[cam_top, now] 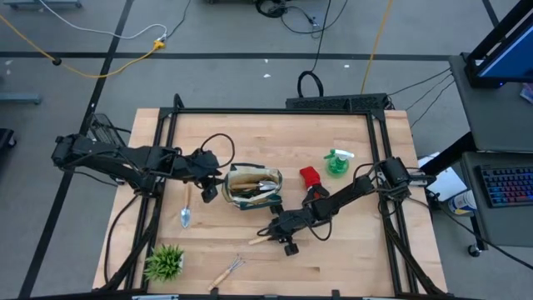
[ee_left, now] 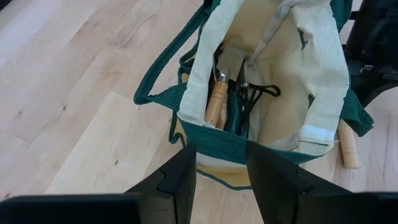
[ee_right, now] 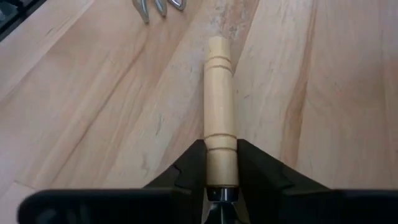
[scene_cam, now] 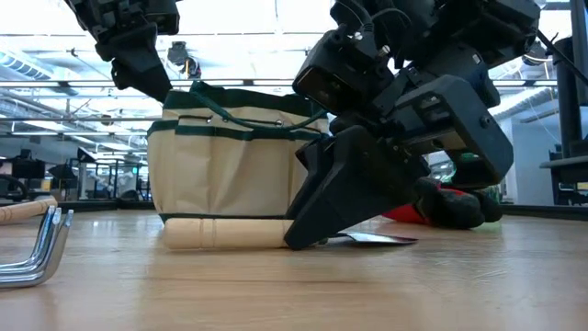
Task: Pick & Place Garden tools in Gardening bag
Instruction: Put the right brown trowel into the green gardening bag
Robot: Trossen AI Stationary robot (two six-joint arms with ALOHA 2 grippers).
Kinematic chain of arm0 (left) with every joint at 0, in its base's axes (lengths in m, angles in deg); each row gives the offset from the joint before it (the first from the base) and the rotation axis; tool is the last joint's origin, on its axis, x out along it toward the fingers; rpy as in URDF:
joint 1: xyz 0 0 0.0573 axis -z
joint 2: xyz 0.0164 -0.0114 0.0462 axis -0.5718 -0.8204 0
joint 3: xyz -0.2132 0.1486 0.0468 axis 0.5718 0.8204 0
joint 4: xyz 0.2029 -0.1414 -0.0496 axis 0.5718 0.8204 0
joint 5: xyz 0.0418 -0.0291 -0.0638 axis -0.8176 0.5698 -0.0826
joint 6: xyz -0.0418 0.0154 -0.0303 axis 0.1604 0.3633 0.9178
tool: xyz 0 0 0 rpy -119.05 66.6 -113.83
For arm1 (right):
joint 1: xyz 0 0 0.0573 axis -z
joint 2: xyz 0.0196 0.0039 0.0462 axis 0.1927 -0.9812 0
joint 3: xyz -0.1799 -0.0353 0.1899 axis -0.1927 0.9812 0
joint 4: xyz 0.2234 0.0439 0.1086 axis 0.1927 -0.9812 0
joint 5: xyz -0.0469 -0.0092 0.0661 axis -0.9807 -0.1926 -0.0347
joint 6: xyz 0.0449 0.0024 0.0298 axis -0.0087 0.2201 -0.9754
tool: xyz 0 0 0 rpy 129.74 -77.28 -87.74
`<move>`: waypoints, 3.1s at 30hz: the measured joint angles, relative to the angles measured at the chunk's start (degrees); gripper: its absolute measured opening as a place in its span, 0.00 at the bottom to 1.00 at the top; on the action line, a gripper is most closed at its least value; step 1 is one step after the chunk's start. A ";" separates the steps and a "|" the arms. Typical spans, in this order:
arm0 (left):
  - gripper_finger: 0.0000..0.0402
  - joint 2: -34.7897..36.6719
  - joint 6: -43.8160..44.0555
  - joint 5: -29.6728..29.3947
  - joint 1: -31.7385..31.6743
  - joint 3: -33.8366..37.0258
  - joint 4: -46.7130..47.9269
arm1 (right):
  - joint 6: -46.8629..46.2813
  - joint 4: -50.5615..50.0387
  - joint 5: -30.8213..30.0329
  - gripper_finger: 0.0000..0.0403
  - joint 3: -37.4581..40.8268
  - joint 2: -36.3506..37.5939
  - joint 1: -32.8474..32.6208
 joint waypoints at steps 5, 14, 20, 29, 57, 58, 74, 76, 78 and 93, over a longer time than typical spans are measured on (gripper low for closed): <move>0.36 0.00 -0.57 0.00 0.00 0.00 0.00 | -0.17 0.20 0.02 0.16 0.04 0.00 0.00; 0.36 0.00 -1.18 0.00 0.00 0.01 0.00 | -5.17 3.86 5.32 0.20 0.19 0.24 0.15; 0.36 0.00 -1.11 0.00 0.00 0.02 0.00 | -5.13 5.40 8.94 0.17 0.17 1.24 0.09; 0.36 0.00 -1.07 0.00 0.00 0.02 0.00 | -4.27 4.51 9.13 0.19 0.15 5.91 0.14; 0.36 0.00 -1.01 0.00 0.00 0.00 0.00 | 6.20 3.28 8.92 0.18 0.04 19.10 2.27; 0.36 0.00 -1.01 0.00 0.00 0.02 0.02 | 6.64 3.39 8.90 0.18 0.05 19.41 2.72; 0.36 0.00 -1.01 0.00 0.00 0.02 0.04 | 11.92 3.97 8.71 0.18 0.04 20.13 9.74; 0.36 0.00 -1.02 0.00 0.00 0.00 0.04 | 12.42 4.46 8.70 0.19 0.05 20.13 10.45; 0.36 0.00 -1.01 0.00 0.00 0.02 0.04 | 12.48 4.86 8.70 0.20 0.04 20.13 11.19; 0.36 0.00 -1.18 0.02 0.00 0.02 0.07 | 14.07 10.27 8.94 0.19 0.05 20.11 14.93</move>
